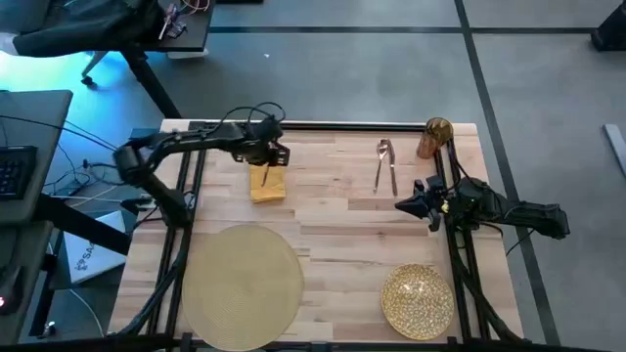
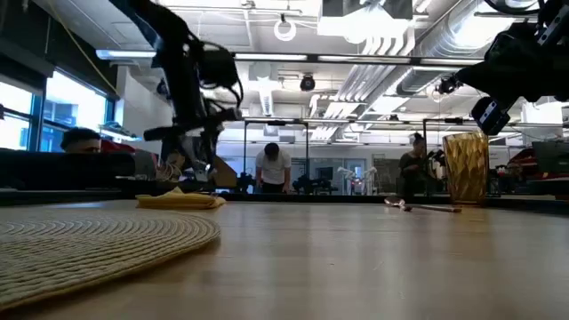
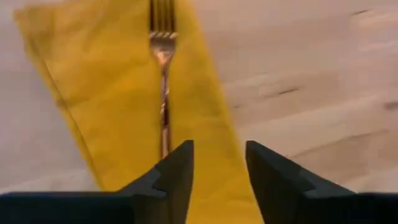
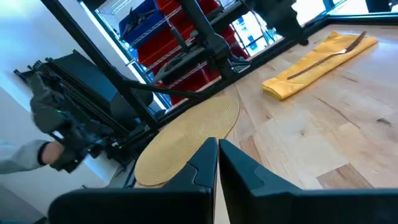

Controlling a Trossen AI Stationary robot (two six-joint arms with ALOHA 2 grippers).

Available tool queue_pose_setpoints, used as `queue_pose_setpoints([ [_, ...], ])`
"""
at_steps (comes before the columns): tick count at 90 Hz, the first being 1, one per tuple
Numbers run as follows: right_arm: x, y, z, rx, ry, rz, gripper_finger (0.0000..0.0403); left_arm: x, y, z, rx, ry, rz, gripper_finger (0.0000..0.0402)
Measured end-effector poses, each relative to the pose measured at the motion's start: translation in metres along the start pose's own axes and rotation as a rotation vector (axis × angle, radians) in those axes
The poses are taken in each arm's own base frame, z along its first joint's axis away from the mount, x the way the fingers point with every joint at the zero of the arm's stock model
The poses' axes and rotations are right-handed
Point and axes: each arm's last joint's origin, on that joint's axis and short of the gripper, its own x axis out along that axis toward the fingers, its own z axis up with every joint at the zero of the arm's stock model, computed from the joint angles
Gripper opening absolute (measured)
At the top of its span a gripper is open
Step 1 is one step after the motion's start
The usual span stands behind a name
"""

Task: Set table place
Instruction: Move the brown fork to the top left of the table

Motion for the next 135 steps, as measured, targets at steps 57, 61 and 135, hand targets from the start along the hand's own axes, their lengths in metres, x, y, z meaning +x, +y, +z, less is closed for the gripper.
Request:
queue_pose_setpoints([
  [57,0.0,0.0,0.0,0.0,0.0,0.0,0.0,0.06,0.006,0.017,0.101,0.053,0.191,0.0061],
  [61,0.0,0.0,0.0,0.0,0.0,0.0,0.0,0.06,0.006,0.016,0.113,0.051,0.193,0.0052],
  [135,0.0,0.0,0.0,0.0,0.0,0.0,0.0,-0.03,-0.046,-0.015,0.292,-0.117,-0.261,0.0001],
])
